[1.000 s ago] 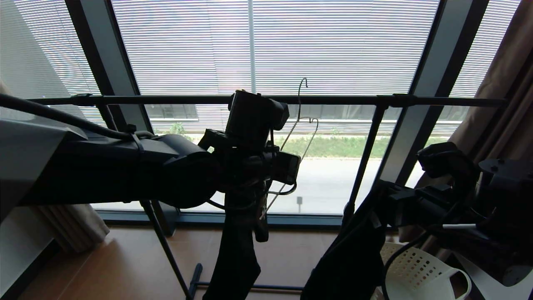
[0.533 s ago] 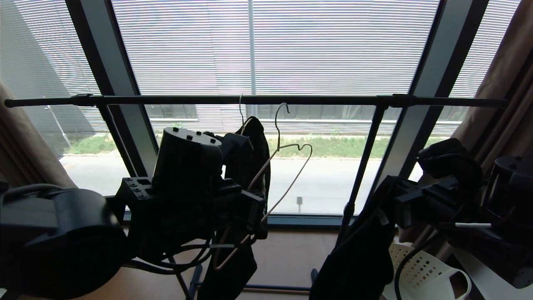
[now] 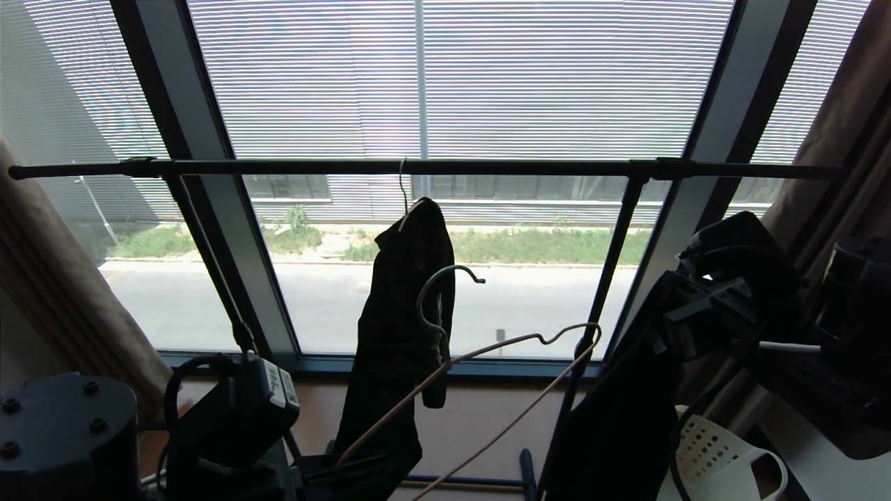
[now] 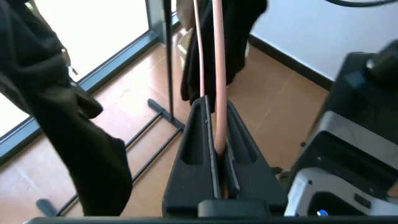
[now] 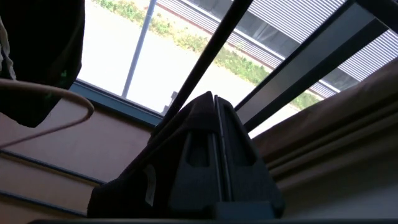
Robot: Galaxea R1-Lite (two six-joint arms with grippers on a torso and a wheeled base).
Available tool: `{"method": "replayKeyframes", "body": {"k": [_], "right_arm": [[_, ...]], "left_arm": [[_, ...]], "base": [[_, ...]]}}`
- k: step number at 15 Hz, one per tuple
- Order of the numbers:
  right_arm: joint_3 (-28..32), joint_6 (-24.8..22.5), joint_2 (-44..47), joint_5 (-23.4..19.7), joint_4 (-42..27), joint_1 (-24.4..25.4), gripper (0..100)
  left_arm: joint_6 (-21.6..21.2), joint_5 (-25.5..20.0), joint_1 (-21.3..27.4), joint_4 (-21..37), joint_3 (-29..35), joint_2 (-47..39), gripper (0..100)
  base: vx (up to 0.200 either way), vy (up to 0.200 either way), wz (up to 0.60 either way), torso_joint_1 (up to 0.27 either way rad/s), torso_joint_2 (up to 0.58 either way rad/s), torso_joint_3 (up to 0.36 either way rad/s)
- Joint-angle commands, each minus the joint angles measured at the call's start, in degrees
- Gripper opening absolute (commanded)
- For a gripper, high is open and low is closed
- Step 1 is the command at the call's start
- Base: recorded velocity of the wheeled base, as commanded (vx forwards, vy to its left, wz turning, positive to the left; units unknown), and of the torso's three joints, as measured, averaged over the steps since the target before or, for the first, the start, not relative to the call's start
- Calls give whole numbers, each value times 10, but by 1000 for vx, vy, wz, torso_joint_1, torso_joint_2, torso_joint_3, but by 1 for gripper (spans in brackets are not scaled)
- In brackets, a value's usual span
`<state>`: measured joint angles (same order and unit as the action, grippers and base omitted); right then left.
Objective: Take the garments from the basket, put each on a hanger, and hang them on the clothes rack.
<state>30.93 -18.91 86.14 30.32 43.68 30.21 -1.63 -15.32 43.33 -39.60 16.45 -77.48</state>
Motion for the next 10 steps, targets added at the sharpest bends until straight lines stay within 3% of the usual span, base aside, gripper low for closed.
{"method": "replayKeyframes", "body": {"k": [1,7,10], "right_arm": [[17,-7,18,18,2,0,0],[27,-7,38,20,5,8,0],[28,-7,37,27,5,20,0]], "left_arm": [[0,-24,1,-1,-19,28,0],[1,-29,35,-4,0,6,0],[2,-28,34,-41,8,-33,0]], "base": [[0,0,0,0,0,0],[0,0,0,0,0,0],[0,0,0,0,0,0]]}}
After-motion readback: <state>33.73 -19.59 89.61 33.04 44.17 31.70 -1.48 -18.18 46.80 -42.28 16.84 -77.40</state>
